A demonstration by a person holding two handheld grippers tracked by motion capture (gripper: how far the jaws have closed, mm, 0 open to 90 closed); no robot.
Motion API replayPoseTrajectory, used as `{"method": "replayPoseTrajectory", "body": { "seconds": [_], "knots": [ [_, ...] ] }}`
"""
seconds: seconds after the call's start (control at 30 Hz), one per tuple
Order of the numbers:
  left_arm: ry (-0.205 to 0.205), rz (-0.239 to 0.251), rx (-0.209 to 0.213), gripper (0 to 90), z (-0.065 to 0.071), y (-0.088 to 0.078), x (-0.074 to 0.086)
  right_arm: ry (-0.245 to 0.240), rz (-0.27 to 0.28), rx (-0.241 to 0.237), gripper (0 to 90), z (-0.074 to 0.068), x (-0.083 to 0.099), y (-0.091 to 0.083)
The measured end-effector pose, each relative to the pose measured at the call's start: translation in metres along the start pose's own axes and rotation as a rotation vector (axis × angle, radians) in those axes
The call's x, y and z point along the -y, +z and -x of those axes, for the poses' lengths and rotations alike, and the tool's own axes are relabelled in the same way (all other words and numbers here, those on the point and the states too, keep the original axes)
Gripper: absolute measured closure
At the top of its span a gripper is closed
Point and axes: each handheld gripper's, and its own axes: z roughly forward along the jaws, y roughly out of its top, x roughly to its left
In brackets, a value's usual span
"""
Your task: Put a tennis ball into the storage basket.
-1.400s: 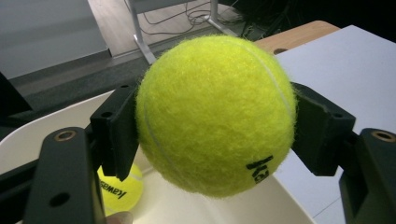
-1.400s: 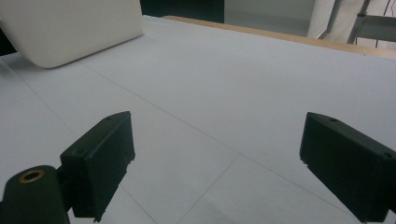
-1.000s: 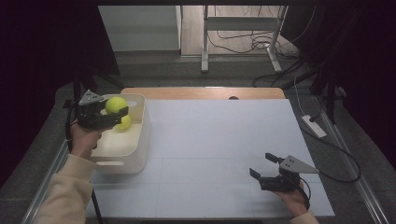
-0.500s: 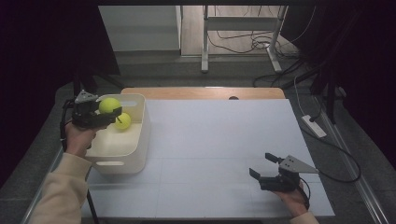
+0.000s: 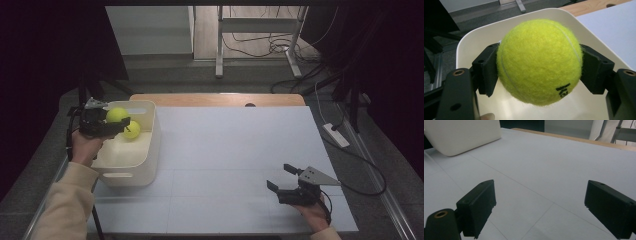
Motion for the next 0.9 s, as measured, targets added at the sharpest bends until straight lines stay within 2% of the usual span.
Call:
{"method": "replayPoseTrajectory", "body": {
  "seconds": [0.47,0.9],
  "knots": [
    [0.019,-0.092,-0.001,26.2,0.001,0.013,0.002,0.001,-0.001,0.0,9.9,0.0,0.0,0.0],
    [0.011,-0.088,-0.013,26.0,-0.002,0.01,0.003,0.001,-0.001,0.001,9.9,0.0,0.0,0.0]
  ]
}}
